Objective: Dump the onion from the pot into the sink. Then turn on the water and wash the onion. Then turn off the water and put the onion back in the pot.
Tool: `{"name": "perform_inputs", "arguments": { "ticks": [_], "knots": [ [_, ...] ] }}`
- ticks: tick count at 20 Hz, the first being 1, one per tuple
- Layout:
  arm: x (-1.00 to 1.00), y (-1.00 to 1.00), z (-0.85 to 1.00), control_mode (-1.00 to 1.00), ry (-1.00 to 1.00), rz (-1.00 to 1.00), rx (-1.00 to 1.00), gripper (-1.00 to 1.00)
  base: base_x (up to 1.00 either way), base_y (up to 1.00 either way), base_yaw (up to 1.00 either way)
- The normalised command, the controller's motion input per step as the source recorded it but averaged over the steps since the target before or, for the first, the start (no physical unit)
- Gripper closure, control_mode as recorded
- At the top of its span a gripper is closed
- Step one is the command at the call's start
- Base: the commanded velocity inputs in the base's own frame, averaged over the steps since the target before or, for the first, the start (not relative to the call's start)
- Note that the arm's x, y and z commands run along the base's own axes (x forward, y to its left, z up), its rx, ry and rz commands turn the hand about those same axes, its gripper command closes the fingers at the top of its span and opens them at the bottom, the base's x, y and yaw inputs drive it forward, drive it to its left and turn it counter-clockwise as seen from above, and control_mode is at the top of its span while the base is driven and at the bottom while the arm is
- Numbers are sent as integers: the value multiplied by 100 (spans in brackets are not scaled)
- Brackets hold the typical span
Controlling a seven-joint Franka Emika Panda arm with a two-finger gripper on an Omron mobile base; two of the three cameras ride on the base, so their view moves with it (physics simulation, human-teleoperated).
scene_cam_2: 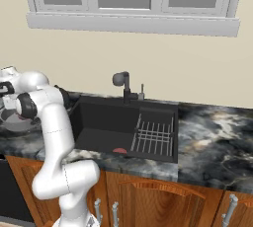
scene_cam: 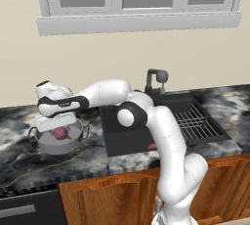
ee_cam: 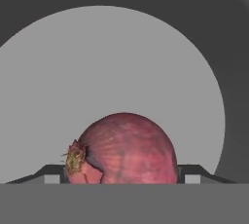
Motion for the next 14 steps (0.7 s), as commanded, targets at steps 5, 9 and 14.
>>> {"name": "perform_inputs", "arguments": {
  "ticks": [5, 9, 14],
  "knots": [
    [0, 0, 0, -100, 0, 0, 0, 100, 0, 0, 0],
    [0, -1, 69, -100, -1, 0, -3, 100, 0, 0, 0],
    [-1, -38, 100, -100, -2, 0, 0, 100, 0, 0, 0]
  ]
}}
